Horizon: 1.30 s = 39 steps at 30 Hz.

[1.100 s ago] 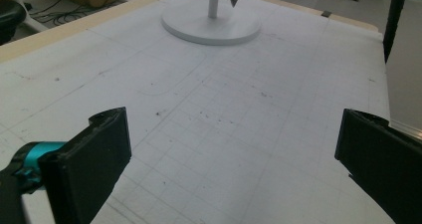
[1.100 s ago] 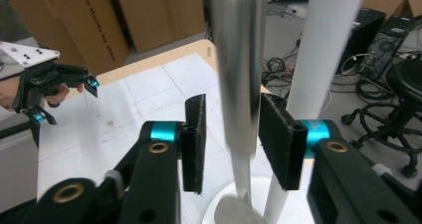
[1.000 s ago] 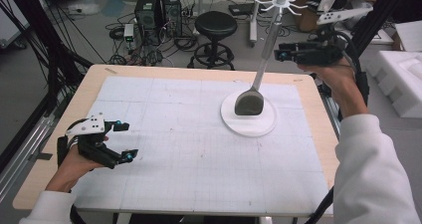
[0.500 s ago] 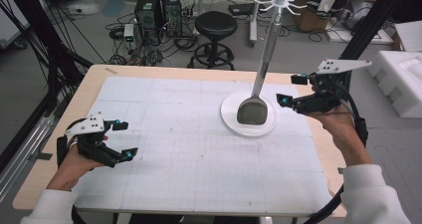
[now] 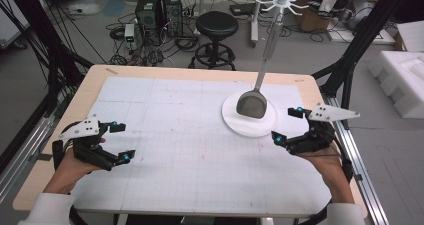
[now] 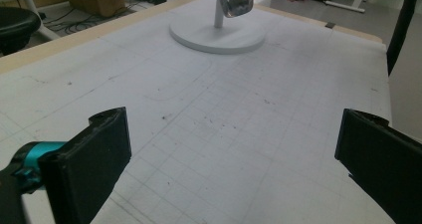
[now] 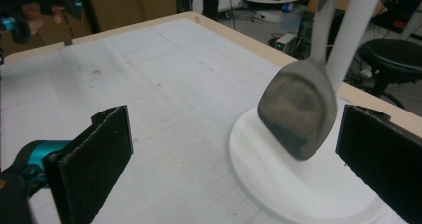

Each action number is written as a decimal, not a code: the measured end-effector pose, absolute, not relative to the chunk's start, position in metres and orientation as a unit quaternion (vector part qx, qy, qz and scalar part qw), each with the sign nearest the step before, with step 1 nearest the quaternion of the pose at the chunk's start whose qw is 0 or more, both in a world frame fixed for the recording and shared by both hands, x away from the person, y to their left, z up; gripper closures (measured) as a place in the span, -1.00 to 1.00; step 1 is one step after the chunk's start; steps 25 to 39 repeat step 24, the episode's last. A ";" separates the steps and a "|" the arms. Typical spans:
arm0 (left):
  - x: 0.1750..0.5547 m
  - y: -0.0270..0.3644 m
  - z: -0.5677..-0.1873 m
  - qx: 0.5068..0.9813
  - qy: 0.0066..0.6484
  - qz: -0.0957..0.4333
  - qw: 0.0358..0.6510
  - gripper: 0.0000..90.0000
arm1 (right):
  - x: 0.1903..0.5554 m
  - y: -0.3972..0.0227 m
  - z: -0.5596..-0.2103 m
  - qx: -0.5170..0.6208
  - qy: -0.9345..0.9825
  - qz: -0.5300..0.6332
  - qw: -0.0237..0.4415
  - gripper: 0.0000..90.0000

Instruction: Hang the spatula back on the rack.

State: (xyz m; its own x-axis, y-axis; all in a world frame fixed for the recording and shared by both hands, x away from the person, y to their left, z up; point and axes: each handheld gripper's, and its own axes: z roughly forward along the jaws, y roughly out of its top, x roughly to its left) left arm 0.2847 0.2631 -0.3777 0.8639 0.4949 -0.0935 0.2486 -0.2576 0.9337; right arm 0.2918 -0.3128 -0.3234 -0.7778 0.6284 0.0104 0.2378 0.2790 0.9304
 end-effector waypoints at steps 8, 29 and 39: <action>0.281 0.263 -0.379 0.786 0.231 0.110 0.562 -0.96 | 0.272 -0.311 -0.362 0.280 0.768 0.543 0.193 -0.99; 0.281 0.268 -0.388 0.782 0.240 0.108 0.565 -0.96 | 0.263 -0.325 -0.383 0.292 0.751 0.560 0.190 -0.99; 0.281 0.268 -0.388 0.782 0.240 0.108 0.565 -0.96 | 0.263 -0.325 -0.383 0.292 0.751 0.560 0.190 -0.99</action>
